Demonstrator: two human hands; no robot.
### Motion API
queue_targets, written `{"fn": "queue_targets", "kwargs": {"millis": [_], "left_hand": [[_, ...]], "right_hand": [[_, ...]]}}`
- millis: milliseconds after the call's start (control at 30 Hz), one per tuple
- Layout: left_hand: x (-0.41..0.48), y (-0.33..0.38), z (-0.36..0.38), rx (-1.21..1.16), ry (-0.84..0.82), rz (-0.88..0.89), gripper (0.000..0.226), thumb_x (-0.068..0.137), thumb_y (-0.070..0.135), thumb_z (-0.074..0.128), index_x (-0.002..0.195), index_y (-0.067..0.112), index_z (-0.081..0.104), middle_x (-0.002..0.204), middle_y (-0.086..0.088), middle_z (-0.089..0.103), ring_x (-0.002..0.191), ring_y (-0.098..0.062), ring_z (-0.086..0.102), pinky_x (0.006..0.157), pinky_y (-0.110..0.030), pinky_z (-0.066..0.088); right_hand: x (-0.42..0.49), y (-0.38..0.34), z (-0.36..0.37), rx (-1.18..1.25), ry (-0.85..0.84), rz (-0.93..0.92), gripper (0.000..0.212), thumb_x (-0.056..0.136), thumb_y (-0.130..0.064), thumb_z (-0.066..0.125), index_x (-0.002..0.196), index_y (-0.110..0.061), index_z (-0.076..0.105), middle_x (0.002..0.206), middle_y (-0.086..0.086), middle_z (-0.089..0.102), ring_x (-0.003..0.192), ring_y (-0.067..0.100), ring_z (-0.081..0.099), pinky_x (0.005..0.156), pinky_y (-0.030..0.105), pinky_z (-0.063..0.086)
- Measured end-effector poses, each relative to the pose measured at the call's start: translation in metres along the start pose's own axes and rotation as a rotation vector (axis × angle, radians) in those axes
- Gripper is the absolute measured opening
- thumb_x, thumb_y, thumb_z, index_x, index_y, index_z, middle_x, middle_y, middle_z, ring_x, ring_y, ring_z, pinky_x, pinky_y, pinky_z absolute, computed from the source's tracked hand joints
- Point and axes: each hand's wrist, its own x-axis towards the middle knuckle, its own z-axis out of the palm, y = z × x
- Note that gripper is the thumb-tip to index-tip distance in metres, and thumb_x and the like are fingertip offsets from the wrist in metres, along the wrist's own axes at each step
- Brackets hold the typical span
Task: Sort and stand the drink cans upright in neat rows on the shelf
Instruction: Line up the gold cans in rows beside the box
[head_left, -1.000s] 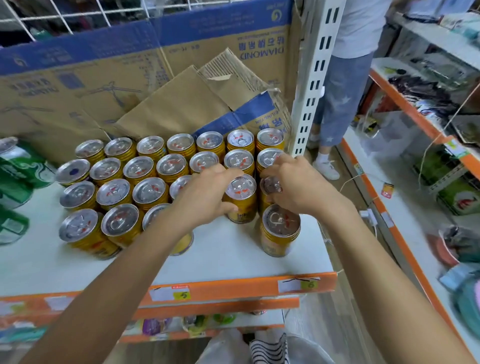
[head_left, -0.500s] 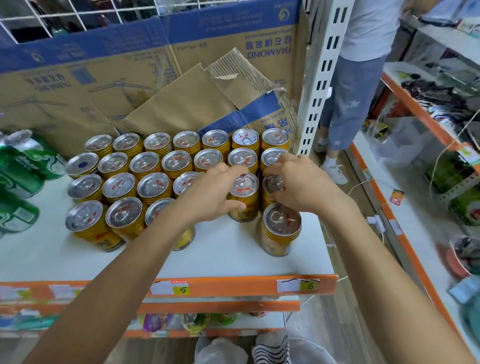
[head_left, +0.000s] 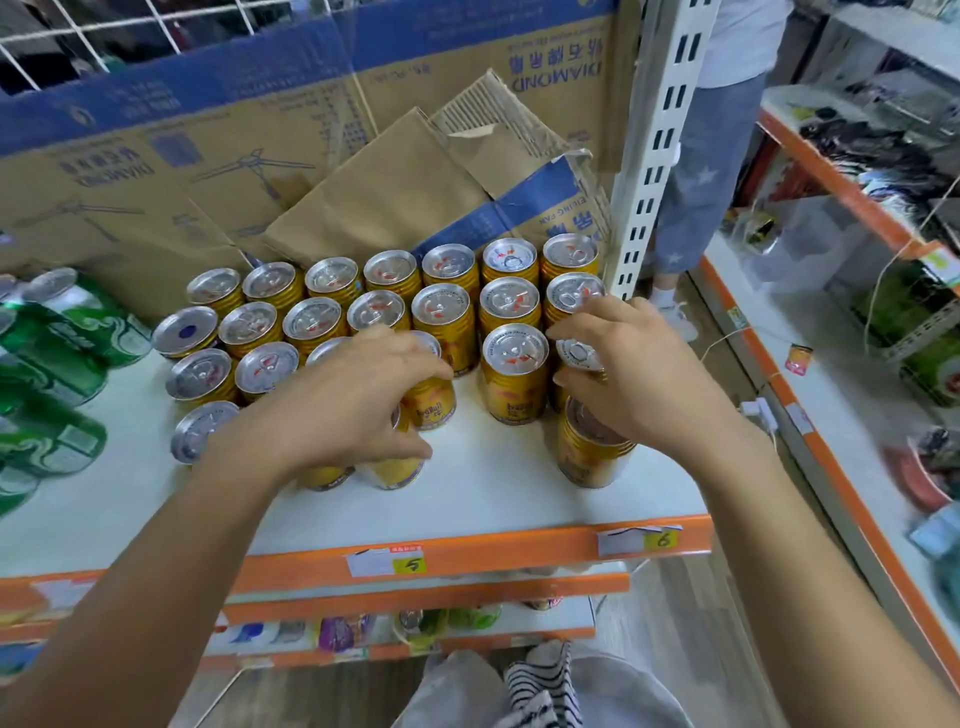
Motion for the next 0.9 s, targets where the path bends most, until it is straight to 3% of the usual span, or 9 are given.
{"fn": "queue_targets", "kwargs": {"millis": [100, 233, 400, 500, 667, 800, 900], "left_hand": [[-0.017, -0.01, 0.008, 0.123, -0.15, -0.019, 0.075, 0.072, 0.051, 0.073, 0.138, 0.037, 0.04, 0.141, 0.012, 0.033, 0.126, -0.016, 0.029, 0.104, -0.034, 0.034], [-0.022, -0.009, 0.015, 0.199, -0.133, -0.046, 0.073, 0.079, 0.041, 0.071, 0.141, 0.04, 0.034, 0.149, 0.008, 0.016, 0.134, -0.018, 0.019, 0.106, -0.032, 0.031], [-0.02, 0.002, 0.014, 0.273, -0.104, -0.059, 0.067, 0.081, 0.047, 0.068, 0.141, 0.037, 0.039, 0.136, 0.005, 0.033, 0.124, -0.02, 0.033, 0.097, -0.033, 0.038], [-0.017, 0.02, 0.012, 0.214, -0.138, -0.088, 0.068, 0.083, 0.051, 0.064, 0.142, 0.038, 0.033, 0.139, 0.005, 0.026, 0.125, -0.021, 0.035, 0.095, -0.032, 0.041], [-0.001, 0.057, 0.019, 0.183, -0.056, -0.06, 0.066, 0.085, 0.052, 0.06, 0.14, 0.042, 0.025, 0.135, 0.001, 0.03, 0.12, -0.027, 0.041, 0.088, -0.037, 0.046], [0.006, 0.072, 0.027, 0.168, 0.081, -0.041, 0.07, 0.078, 0.058, 0.064, 0.139, 0.038, 0.037, 0.13, 0.005, 0.044, 0.118, -0.027, 0.041, 0.094, -0.04, 0.04], [0.011, 0.08, 0.033, 0.044, 0.099, -0.069, 0.071, 0.079, 0.053, 0.066, 0.141, 0.035, 0.036, 0.129, 0.005, 0.043, 0.115, -0.023, 0.047, 0.087, -0.038, 0.047]], "right_hand": [[-0.011, -0.008, 0.0, -0.035, -0.102, -0.009, 0.041, 0.087, -0.034, 0.059, 0.128, -0.028, 0.054, 0.125, 0.001, 0.053, 0.115, 0.026, 0.044, 0.087, 0.034, 0.042], [-0.02, -0.005, 0.0, -0.063, -0.176, -0.023, 0.045, 0.087, -0.034, 0.059, 0.131, -0.033, 0.05, 0.127, 0.0, 0.049, 0.113, 0.024, 0.042, 0.089, 0.028, 0.036], [-0.025, 0.004, 0.001, -0.084, -0.22, -0.053, 0.048, 0.083, -0.036, 0.063, 0.129, -0.035, 0.05, 0.126, -0.002, 0.048, 0.107, 0.025, 0.045, 0.089, 0.027, 0.033], [-0.026, 0.007, 0.001, -0.086, -0.236, -0.083, 0.052, 0.081, -0.029, 0.065, 0.13, -0.034, 0.05, 0.127, -0.002, 0.047, 0.109, 0.025, 0.044, 0.091, 0.028, 0.035], [-0.025, 0.009, 0.0, -0.108, -0.236, -0.124, 0.052, 0.082, -0.027, 0.065, 0.13, -0.033, 0.049, 0.128, -0.003, 0.044, 0.108, 0.025, 0.042, 0.092, 0.027, 0.035], [-0.027, 0.011, 0.003, -0.09, -0.224, -0.138, 0.047, 0.083, -0.03, 0.064, 0.128, -0.033, 0.05, 0.125, -0.003, 0.044, 0.111, 0.026, 0.043, 0.098, 0.031, 0.037], [-0.028, 0.011, 0.003, -0.084, -0.216, -0.15, 0.047, 0.084, -0.033, 0.062, 0.129, -0.031, 0.05, 0.127, -0.002, 0.044, 0.111, 0.026, 0.042, 0.098, 0.031, 0.036]]}}
